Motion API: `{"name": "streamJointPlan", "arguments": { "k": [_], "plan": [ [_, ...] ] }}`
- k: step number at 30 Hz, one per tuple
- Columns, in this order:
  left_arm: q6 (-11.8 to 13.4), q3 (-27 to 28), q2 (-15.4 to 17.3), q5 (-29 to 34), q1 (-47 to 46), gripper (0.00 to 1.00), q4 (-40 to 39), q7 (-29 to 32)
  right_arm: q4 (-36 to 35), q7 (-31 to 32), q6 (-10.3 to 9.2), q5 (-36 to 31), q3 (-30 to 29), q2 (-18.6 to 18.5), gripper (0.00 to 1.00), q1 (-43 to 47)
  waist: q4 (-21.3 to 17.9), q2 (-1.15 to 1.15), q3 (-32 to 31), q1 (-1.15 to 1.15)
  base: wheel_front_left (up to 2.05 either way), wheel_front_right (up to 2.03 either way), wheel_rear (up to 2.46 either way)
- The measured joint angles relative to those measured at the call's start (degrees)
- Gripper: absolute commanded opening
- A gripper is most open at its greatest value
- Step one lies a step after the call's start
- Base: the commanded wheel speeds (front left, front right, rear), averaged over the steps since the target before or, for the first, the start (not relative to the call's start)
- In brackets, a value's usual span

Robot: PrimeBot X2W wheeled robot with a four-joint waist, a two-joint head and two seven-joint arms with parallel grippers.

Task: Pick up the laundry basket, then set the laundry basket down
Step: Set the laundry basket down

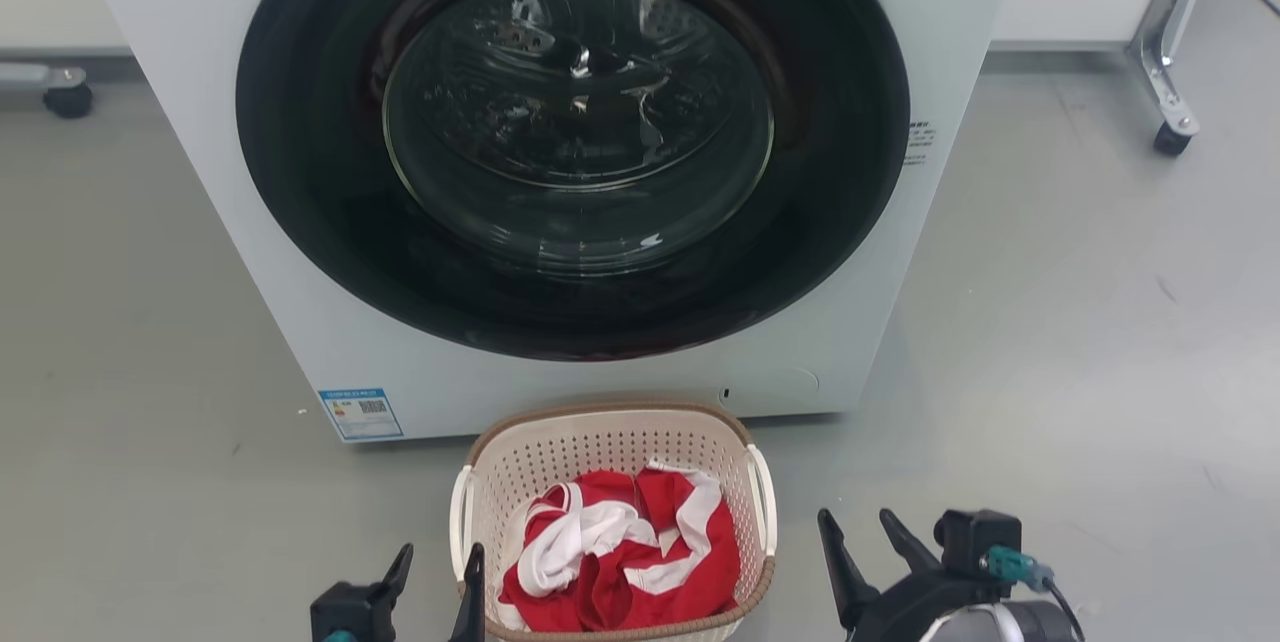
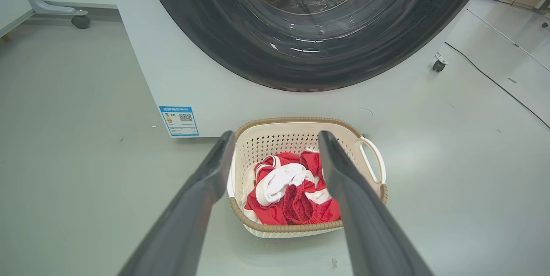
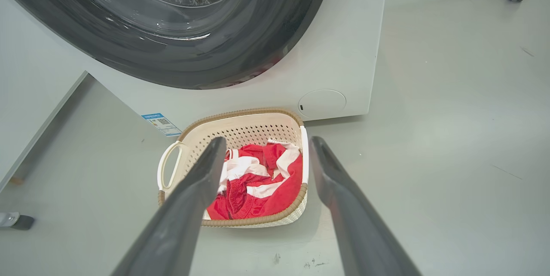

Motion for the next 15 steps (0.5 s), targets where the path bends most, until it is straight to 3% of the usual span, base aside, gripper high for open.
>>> {"name": "streamJointPlan", "arguments": {
  "k": [15],
  "plan": [
    [0.0, 8.8, -1.3, 8.8, 11.8, 1.0, -9.1, 0.0, -11.5, 0.0, -0.15, -9.6, -10.4, -1.4, 1.0, 15.0, 0.2, 0.0, -5.1, 0.0, 0.0, 0.0, 0.0]
  ]
}}
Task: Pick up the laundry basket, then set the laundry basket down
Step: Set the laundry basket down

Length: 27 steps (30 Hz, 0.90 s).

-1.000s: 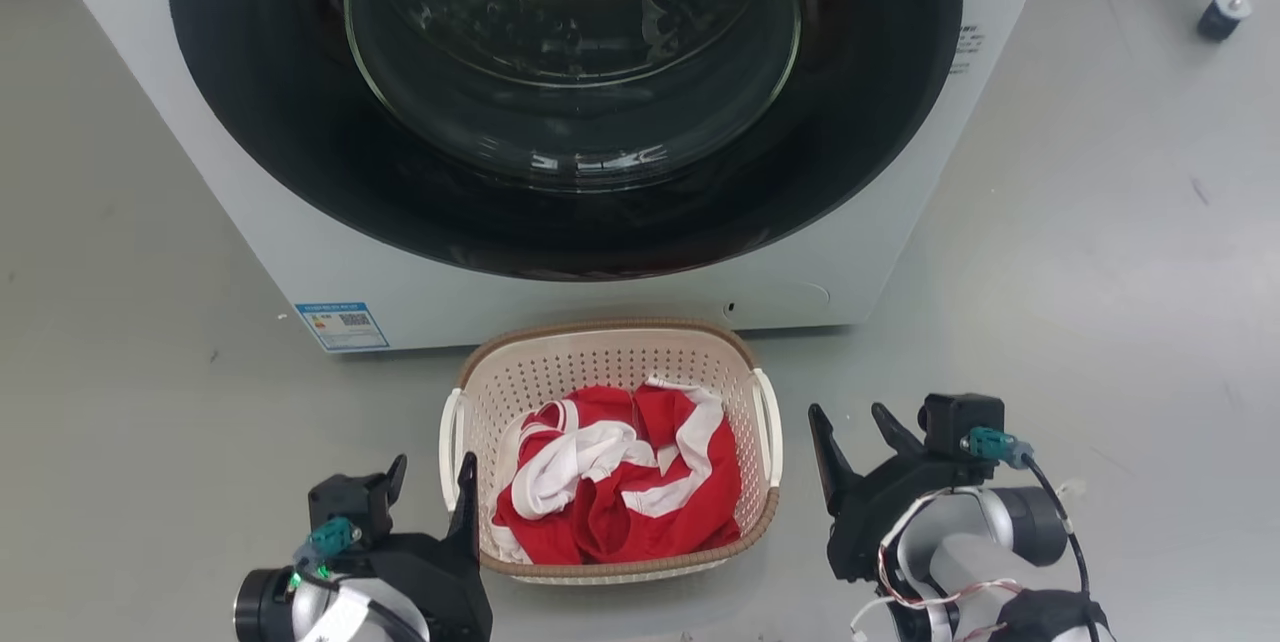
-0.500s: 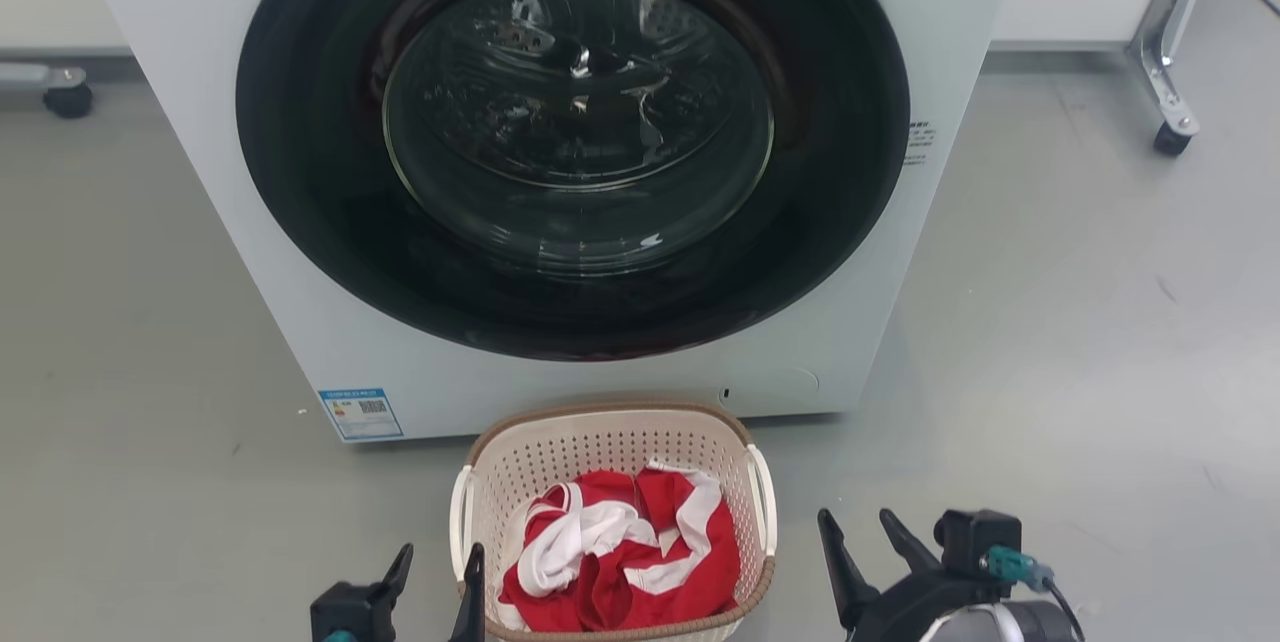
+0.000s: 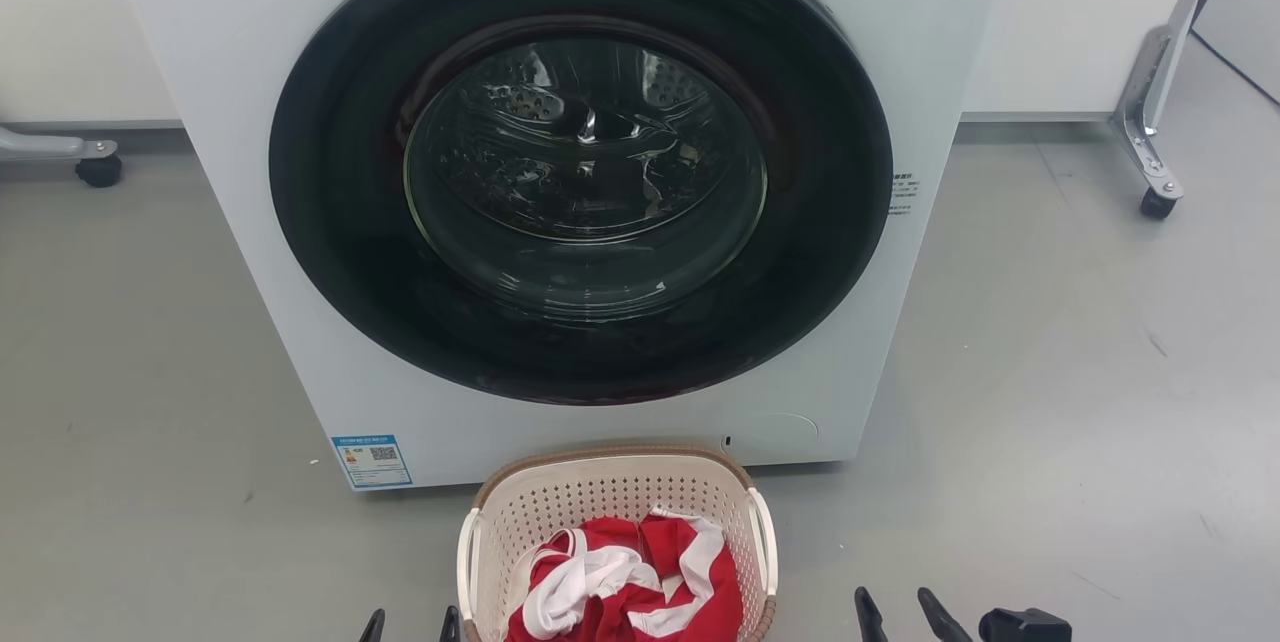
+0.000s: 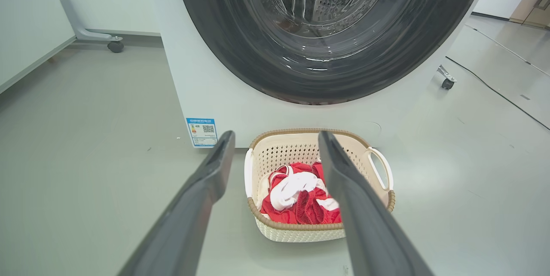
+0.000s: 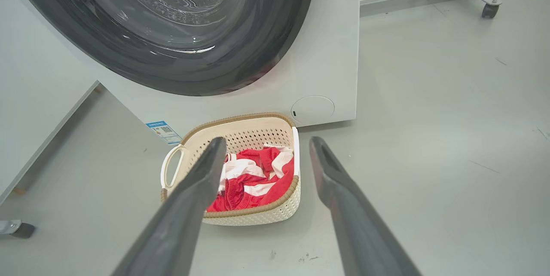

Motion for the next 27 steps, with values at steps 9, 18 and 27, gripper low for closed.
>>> {"name": "streamJointPlan", "arguments": {
  "k": [9, 18, 27],
  "plan": [
    [0.0, 3.0, -1.1, 4.8, 3.4, 1.0, -5.0, 0.0, -7.2, 0.0, -0.02, -7.7, -7.4, 0.5, 1.0, 4.8, -0.2, 0.01, 0.1, 0.01, 0.0, 0.0, 0.0],
    [0.0, 4.9, -2.0, 8.7, 4.6, 1.0, -9.0, 0.0, -13.7, 0.0, -0.02, -14.7, -12.7, 2.5, 1.0, 8.9, -0.6, 0.01, 0.8, 0.01, 0.0, 0.0, 0.0],
    [0.0, 5.9, -2.4, 11.3, 5.1, 1.0, -10.4, 0.0, -18.0, 0.0, -0.02, -19.4, -15.8, 3.4, 1.0, 10.5, -0.7, 0.01, 1.5, 0.01, 0.0, 0.0, 0.0]
  ]
}}
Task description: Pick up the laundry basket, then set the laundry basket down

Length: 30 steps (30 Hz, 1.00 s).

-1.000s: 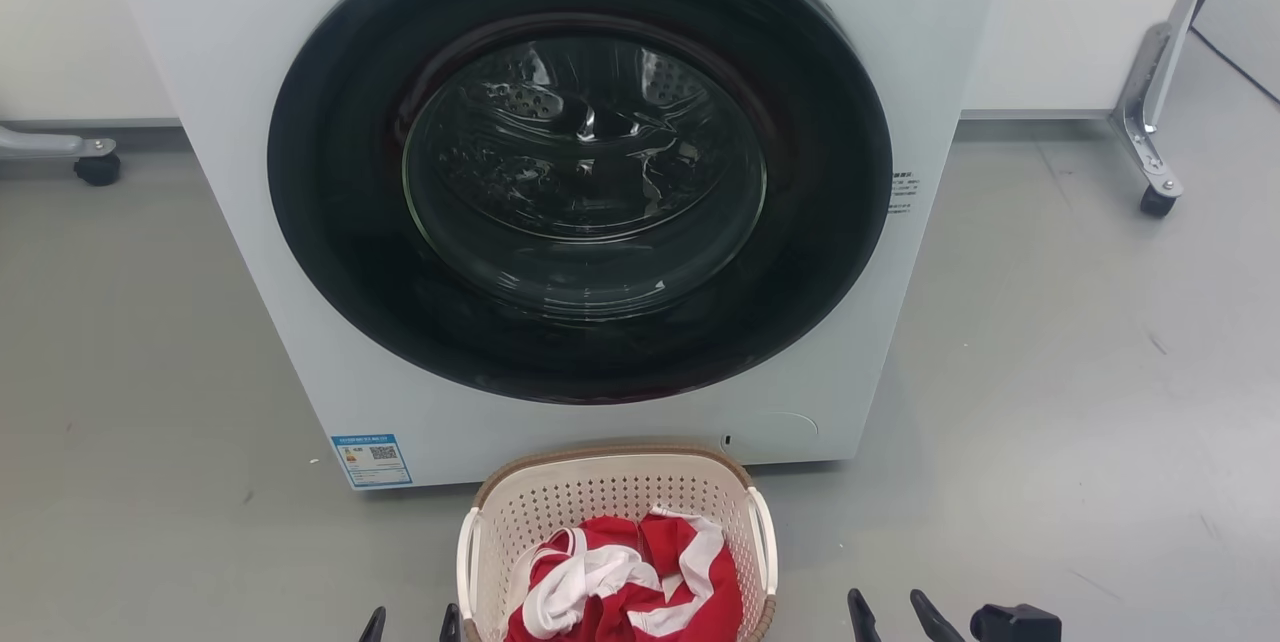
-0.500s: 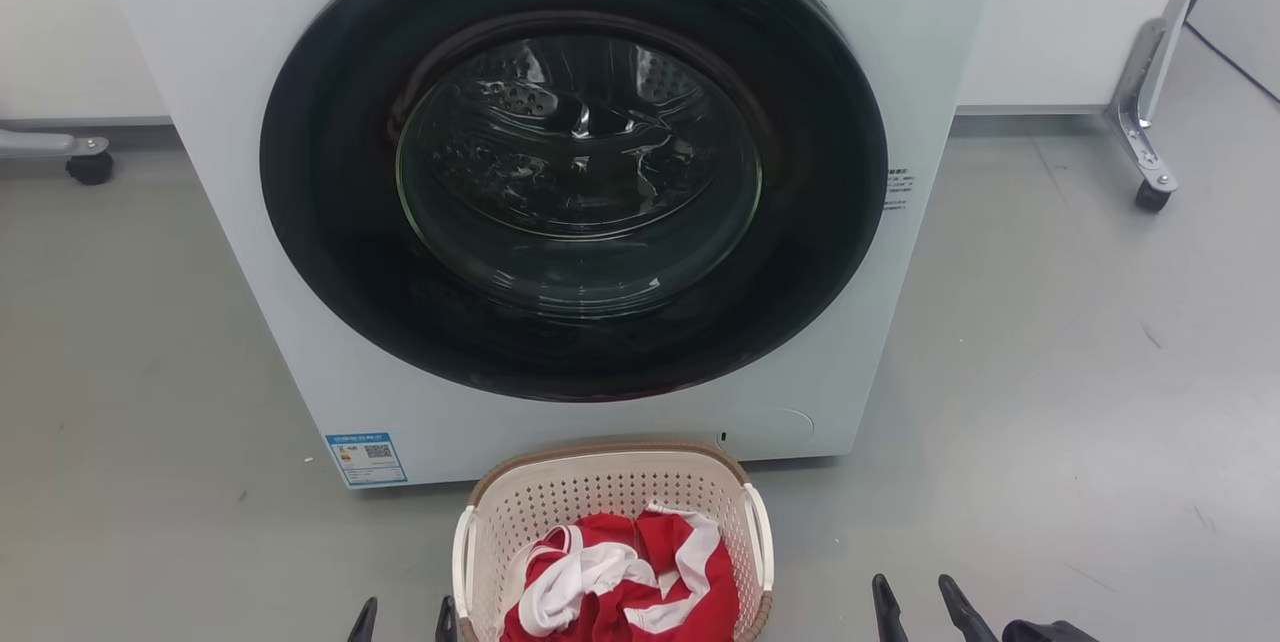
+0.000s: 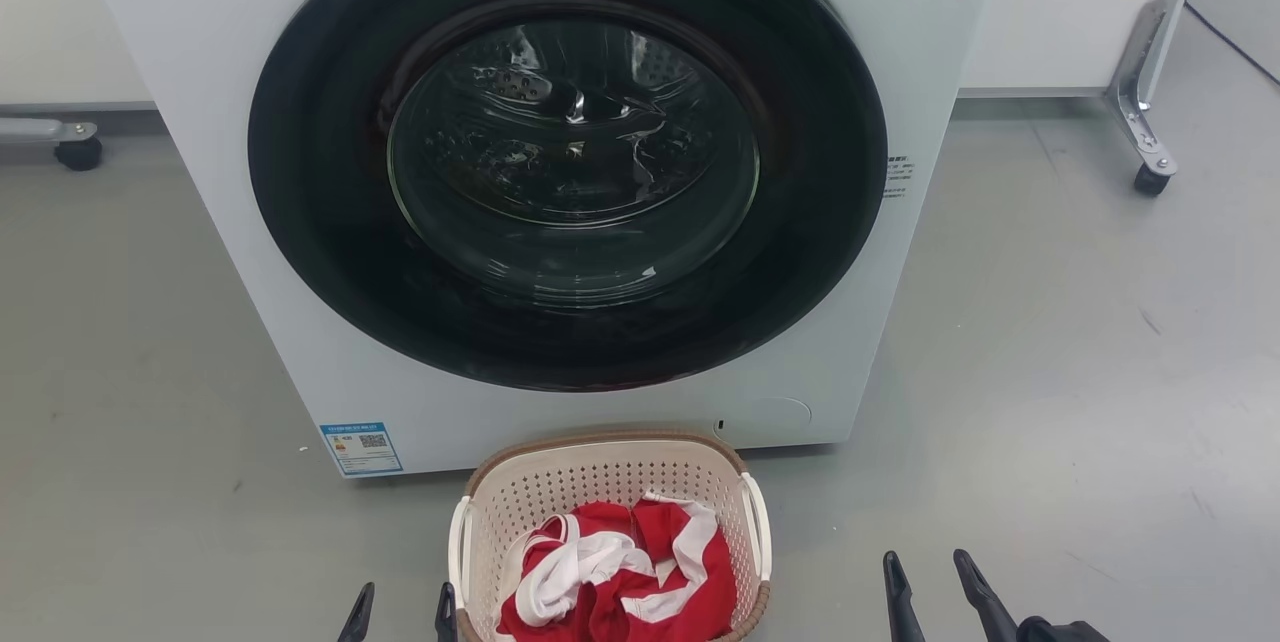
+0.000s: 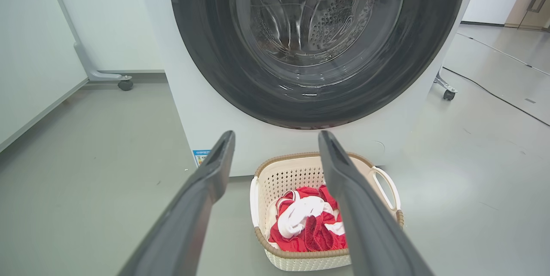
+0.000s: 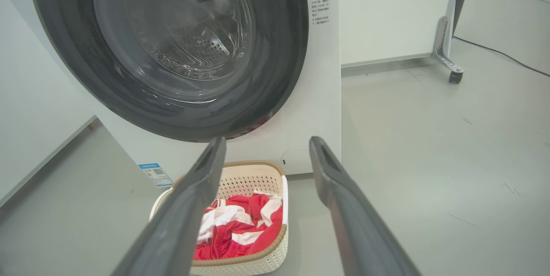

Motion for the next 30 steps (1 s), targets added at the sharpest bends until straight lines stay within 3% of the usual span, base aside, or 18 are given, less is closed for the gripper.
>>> {"name": "streamJointPlan", "arguments": {
  "k": [30],
  "plan": [
    [0.0, 0.7, -1.0, 2.0, 0.0, 1.0, -2.4, 0.0, -5.2, 0.0, 0.0, -5.1, -3.2, 1.9, 1.0, 2.1, -0.1, 0.0, 1.4, 0.0, 0.0, 0.0, 0.0]
  ]
}}
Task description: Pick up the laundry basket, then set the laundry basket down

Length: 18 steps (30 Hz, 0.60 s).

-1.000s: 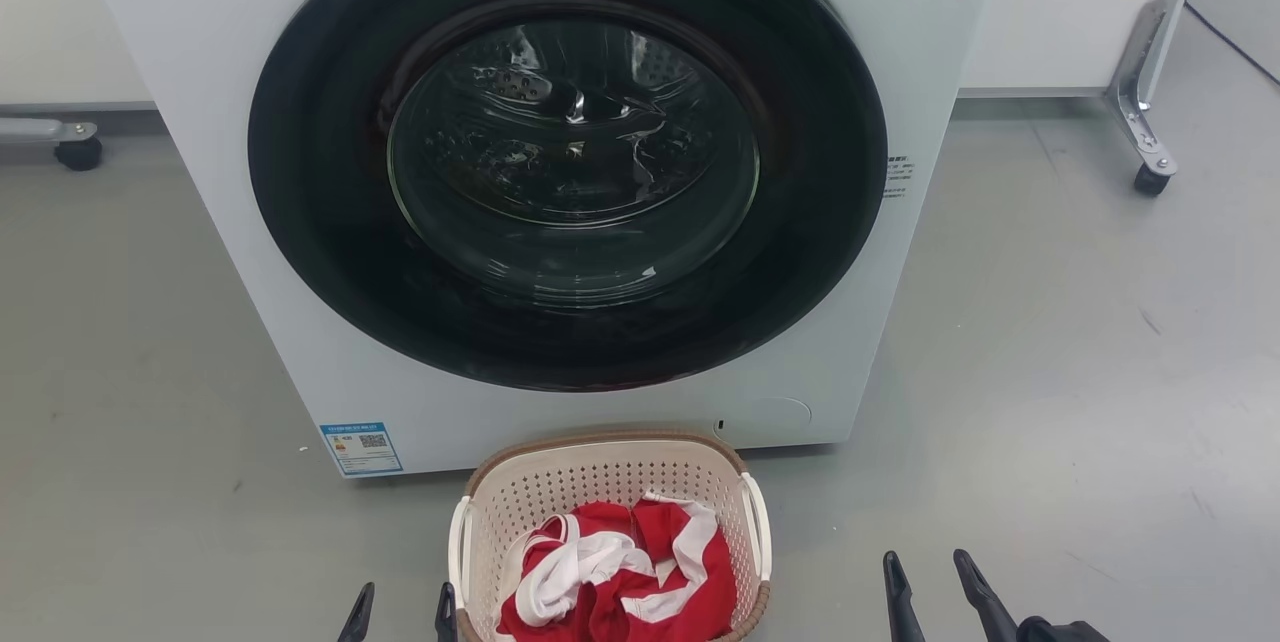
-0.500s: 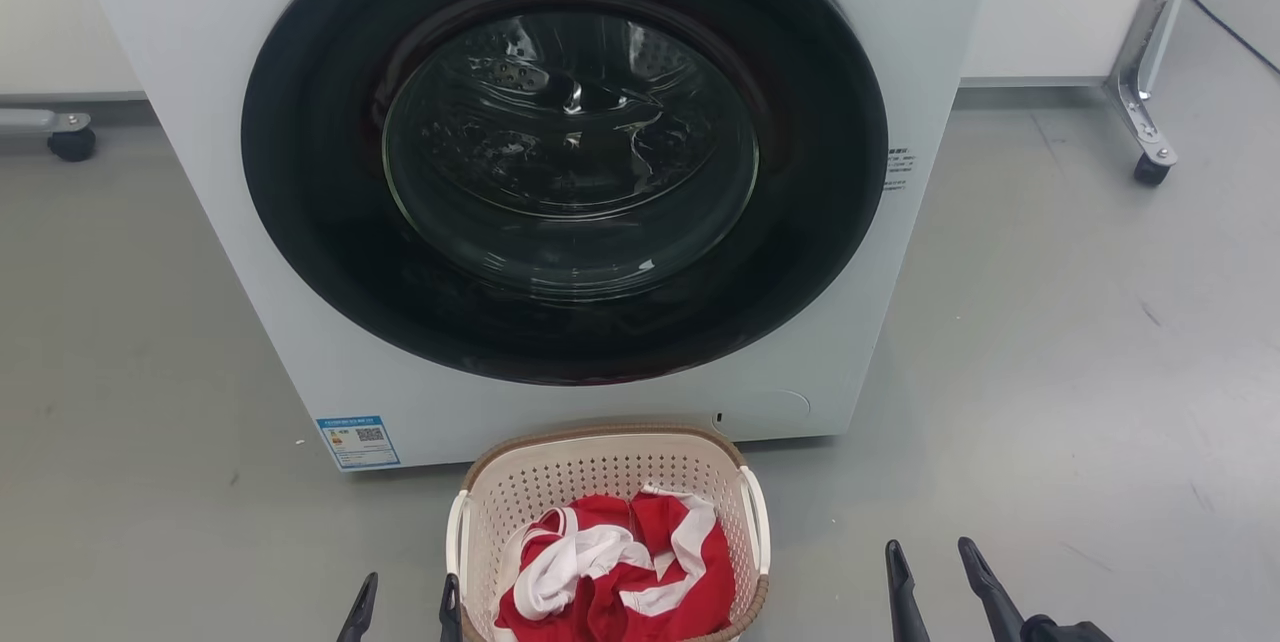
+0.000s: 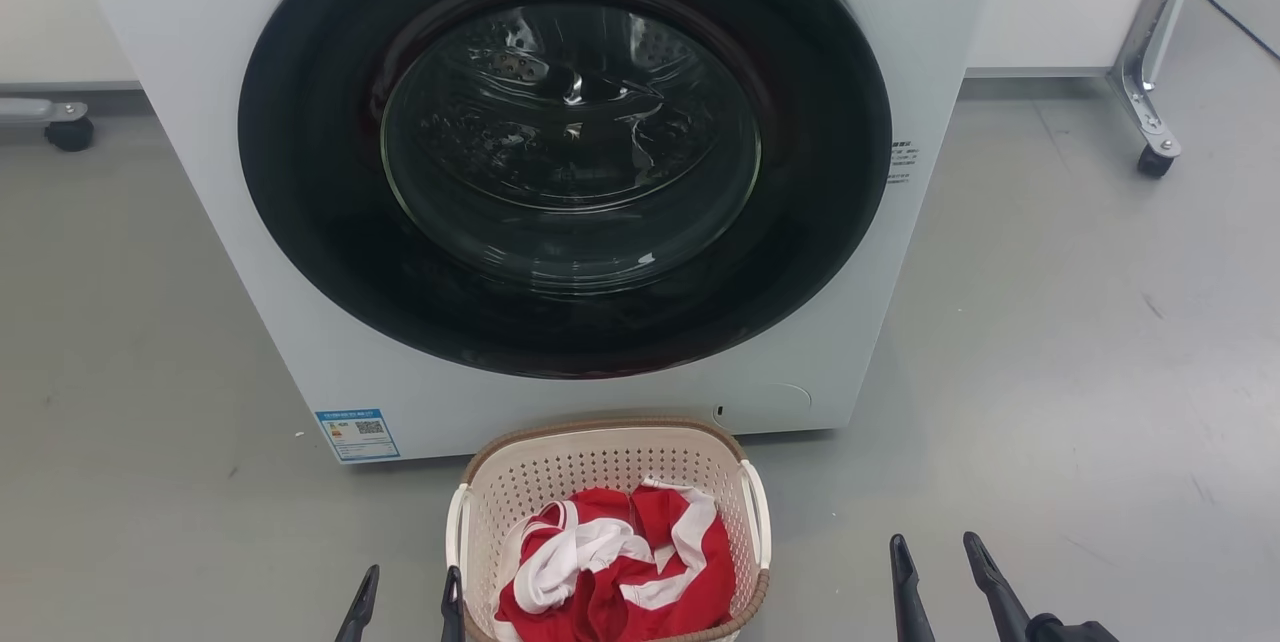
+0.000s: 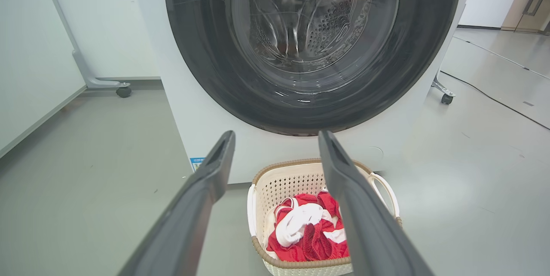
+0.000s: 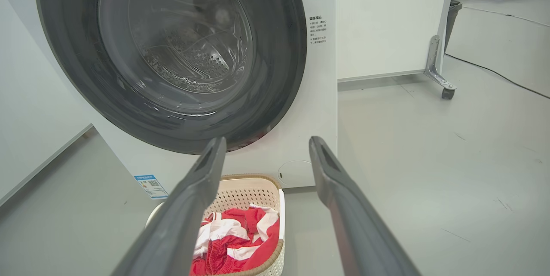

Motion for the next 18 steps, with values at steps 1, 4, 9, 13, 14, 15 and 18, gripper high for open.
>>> {"name": "streamJointPlan", "arguments": {
  "k": [1, 4, 9, 13, 14, 15, 18],
  "plan": [
    [0.0, 0.0, 0.0, 0.0, 0.0, 1.0, -0.1, 0.0, 0.0, 0.0, 0.0, 0.0, 0.0, 0.0, 1.0, 0.1, 0.0, 0.0, 0.0, 0.0, 0.0, 0.0, 0.0],
    [0.0, 0.0, 0.0, 0.0, 0.0, 1.0, -0.7, 0.0, -0.2, 0.0, 0.0, -0.2, -0.1, 0.1, 1.0, 0.4, 0.0, 0.0, 0.1, 0.0, 0.0, 0.0, 0.0],
    [-0.1, -0.3, -0.1, 0.0, 0.8, 0.0, 1.8, 0.1, 2.5, 0.2, 0.0, -0.2, 0.2, 0.2, 0.0, 1.4, 0.0, 0.0, 0.1, 0.0, 0.0, 0.0, 0.0],
    [-0.5, 0.0, -0.1, -1.2, 1.2, 0.0, 2.3, 0.2, 3.1, 0.6, 0.25, 1.0, -0.4, 0.2, 0.0, 2.0, 0.0, 0.0, 0.1, 0.0, 0.0, 0.0, 0.0],
    [-0.6, 0.2, -0.1, -1.7, 1.2, 0.0, 2.3, 0.6, 3.1, 0.6, 0.3, 1.4, -0.7, 0.2, 0.0, 1.9, 0.1, 0.0, 0.1, 0.0, 0.0, 0.0, 0.0],
    [-0.6, 0.4, -0.2, -2.2, 1.2, 0.0, 2.4, 0.7, 3.1, 0.7, 0.41, 1.9, -1.0, 0.2, 0.0, 1.9, 0.1, 0.0, 0.1, 0.0, 0.0, 0.0, 0.0],
    [-1.1, 1.2, -0.2, -3.9, 1.1, 0.0, 2.6, 1.3, 3.2, 1.3, 0.86, 3.9, -1.8, 0.3, 0.0, 1.8, 0.2, 0.0, 0.0, 0.0, 0.0, 0.0, 0.0]
  ]
}}
